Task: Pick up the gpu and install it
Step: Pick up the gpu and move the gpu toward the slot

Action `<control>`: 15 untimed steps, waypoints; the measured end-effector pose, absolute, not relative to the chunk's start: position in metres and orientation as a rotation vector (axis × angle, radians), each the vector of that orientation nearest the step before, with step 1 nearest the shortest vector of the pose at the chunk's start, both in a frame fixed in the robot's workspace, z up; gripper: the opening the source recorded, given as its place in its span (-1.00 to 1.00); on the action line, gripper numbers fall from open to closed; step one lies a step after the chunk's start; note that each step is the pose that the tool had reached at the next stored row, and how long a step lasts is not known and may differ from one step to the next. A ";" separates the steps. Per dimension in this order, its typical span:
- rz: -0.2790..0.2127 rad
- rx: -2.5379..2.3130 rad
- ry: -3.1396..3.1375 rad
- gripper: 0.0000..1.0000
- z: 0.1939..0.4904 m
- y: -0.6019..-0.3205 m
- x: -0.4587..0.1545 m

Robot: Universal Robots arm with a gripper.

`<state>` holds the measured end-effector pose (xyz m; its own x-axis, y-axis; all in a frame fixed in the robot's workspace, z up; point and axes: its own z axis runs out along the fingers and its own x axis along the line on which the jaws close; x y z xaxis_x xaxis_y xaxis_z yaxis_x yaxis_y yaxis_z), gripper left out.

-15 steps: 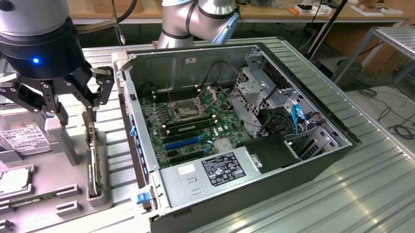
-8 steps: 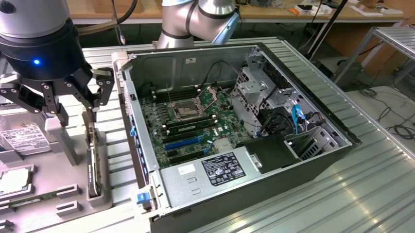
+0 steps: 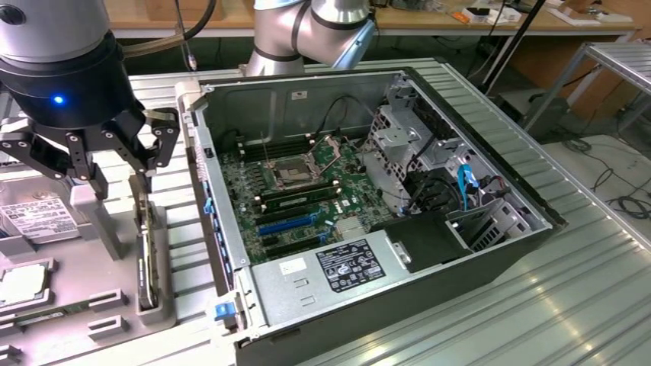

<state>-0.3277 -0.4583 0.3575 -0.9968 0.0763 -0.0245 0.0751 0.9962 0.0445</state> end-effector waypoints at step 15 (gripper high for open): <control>0.068 0.118 3.112 -0.04 0.352 -0.458 -0.328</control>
